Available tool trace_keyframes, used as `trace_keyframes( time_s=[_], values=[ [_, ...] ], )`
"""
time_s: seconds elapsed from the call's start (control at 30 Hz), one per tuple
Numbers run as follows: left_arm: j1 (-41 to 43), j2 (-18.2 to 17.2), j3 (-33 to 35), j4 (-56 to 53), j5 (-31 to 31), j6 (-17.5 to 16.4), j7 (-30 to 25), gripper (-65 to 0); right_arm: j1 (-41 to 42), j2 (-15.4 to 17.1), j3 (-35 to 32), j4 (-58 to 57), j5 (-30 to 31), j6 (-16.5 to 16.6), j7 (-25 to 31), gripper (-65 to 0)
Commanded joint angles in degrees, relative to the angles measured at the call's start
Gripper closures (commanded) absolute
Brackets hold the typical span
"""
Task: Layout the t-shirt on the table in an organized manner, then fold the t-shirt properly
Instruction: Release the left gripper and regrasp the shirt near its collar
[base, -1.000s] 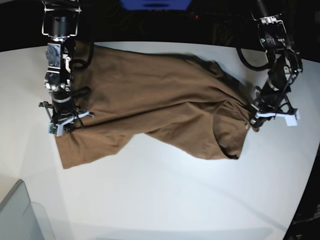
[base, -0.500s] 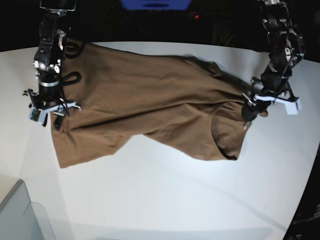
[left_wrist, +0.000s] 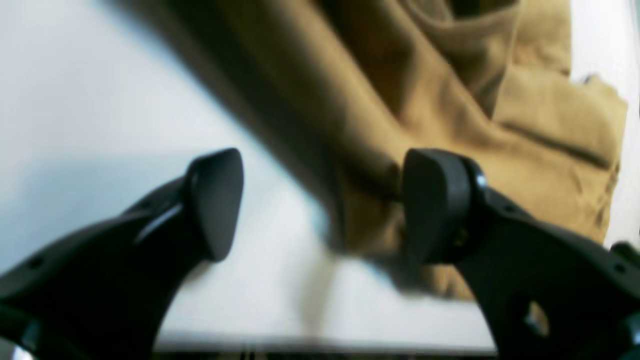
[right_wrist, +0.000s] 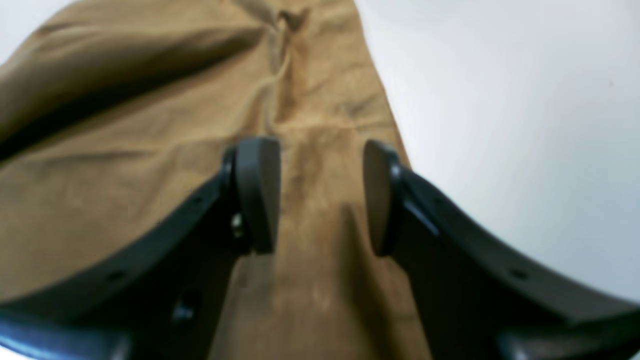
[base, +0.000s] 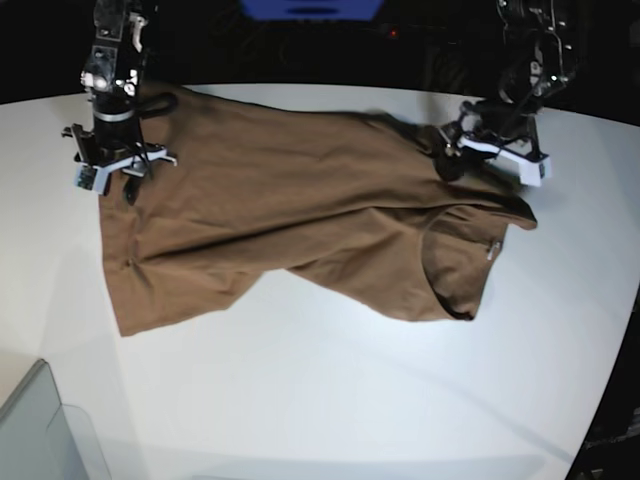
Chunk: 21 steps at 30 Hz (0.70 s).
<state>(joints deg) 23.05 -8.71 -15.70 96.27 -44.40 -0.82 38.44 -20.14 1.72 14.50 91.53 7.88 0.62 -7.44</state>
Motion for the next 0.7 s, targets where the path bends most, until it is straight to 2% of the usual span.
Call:
trace_keyframes(
  time_s=[0.0, 0.2, 0.5, 0.67],
  values=[
    [-0.59, -0.04, 1.15, -0.40, -0.21, 0.42, 0.99, -48.6, 0.32, 0.00, 0.14, 1.09, 0.08, 0.12, 1.68, -28.1],
    [-5.42, -0.04, 3.70, -1.81, -0.21, 0.51, 1.08, -48.5, -0.74, -0.09, 0.14, 1.09, 0.08, 0.12, 1.68, -28.1],
    [-8.32, 0.05, 3.70, 8.57, -0.21, 1.13, 1.43, -48.4, -1.35, 0.35, 0.14, 1.18, 0.08, 0.12, 1.68, -28.0],
    [-14.30, -0.48, 6.87, 6.98, -0.04, 1.22, 1.43, -48.4, -1.35, 0.35, 0.14, 1.09, -0.01, 0.12, 1.68, -27.9]
  ],
)
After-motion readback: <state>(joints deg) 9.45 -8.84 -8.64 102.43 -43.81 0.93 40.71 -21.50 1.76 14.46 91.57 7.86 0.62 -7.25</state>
